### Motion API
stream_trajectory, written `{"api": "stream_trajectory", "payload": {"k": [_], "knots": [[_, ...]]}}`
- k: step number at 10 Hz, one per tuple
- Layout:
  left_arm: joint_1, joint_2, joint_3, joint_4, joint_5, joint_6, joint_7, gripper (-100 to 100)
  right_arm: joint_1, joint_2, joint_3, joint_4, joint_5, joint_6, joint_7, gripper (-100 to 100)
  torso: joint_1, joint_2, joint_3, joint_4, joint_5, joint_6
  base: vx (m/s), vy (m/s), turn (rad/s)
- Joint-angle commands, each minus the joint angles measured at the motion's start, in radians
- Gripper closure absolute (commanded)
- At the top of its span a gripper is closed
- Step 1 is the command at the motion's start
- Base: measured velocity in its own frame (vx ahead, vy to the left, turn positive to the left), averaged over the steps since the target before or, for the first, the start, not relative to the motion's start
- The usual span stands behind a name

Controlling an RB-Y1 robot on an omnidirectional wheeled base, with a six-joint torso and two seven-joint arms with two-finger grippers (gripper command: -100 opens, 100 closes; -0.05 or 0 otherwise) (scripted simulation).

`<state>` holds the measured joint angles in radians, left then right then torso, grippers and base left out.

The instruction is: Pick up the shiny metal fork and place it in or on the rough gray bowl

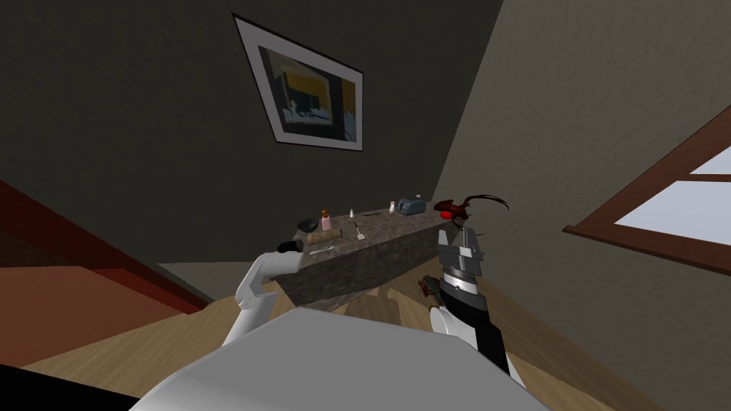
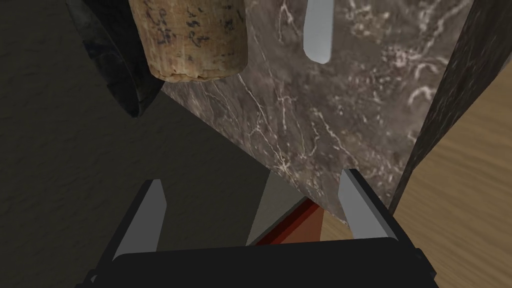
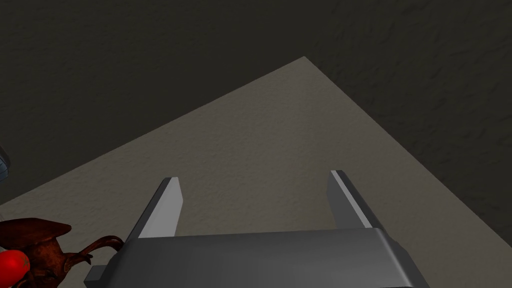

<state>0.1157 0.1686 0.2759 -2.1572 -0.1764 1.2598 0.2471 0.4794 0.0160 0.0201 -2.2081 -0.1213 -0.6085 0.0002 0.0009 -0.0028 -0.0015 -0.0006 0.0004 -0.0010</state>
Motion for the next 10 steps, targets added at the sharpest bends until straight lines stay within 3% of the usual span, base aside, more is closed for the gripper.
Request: {"api": "stream_trajectory", "payload": {"k": [1, 10], "knots": [[0.002, -0.002, 0.0, -0.002, 0.0, 0.032, 0.0, -100, 0.0, 0.0, 0.0, 0.0, 0.0, 0.0, 0.0, 0, 0.0, 0.0, 0.0, 0.0, 0.0, 0.0, 0.011, 0.006, 0.016], [-0.071, -0.024, 0.034, 0.036, 0.03, 0.302, -0.017, -100, 0.0, 0.0, 0.0, 0.0, 0.0, 0.0, 0.0, 0, 0.0, -0.001, -0.001, 0.0, 0.0, 0.0, 0.034, 0.008, -0.089]]}}
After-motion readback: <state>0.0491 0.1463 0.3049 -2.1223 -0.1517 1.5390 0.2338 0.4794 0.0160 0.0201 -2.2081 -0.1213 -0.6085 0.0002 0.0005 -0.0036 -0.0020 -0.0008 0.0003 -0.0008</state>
